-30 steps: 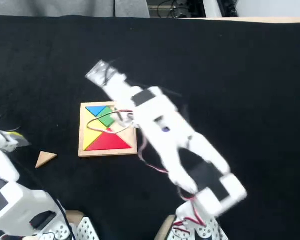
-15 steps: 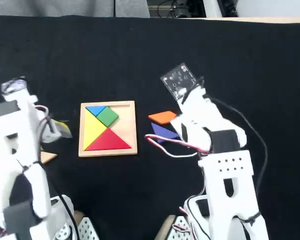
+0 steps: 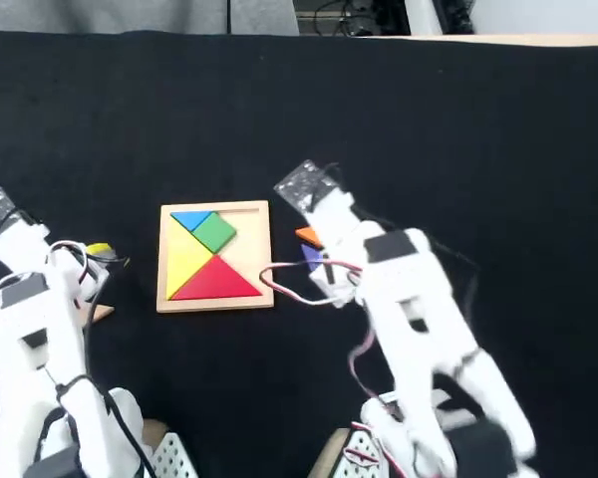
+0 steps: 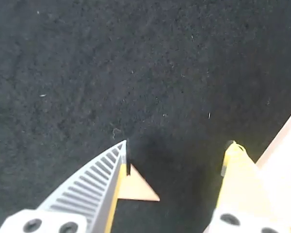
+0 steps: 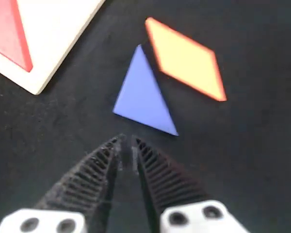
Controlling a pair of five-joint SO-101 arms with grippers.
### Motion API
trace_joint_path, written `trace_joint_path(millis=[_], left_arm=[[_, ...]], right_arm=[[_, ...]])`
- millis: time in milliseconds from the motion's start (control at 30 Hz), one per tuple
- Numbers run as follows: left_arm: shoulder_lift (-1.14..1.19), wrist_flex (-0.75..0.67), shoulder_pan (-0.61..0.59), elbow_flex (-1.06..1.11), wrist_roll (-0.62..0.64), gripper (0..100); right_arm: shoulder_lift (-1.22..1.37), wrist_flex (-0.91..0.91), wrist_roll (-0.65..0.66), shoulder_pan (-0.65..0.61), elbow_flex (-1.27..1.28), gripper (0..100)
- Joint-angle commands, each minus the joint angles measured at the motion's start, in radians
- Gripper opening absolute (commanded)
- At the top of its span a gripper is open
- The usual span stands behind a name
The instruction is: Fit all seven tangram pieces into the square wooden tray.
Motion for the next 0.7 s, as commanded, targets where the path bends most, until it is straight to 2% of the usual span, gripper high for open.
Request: trace_joint_path(millis=[0,233,333,467,600,667], left_arm=[[-0.04,-0.031,-0.01,0.007,0.023,31],[-0.043,-0.031,-0.012,0.007,0.02,31],[-0.043,-0.031,-0.01,0.005,0.02,31],[-0.043,-0.031,-0.01,0.005,0.02,31],[-0.04,-0.031,-0.01,0.004,0.02,31],[-0.04,-0.031,-0.01,0.004,0.02,31]], right_arm=[[0.124,-0.072,-0.025,-0.048,-0.082,15.0],[0.143,-0.114,-0.017,-0.074,-0.079,15.9],[0.145,-0.115,0.048,-0.081,-0.076,16.0],[0.145,-0.176,0.063,-0.091,-0.051,16.4],[0.145,-0.226,0.103,-0.094,-0.021,24.4],[0.145,-0.235,0.132,-0.094,-0.007,24.7]])
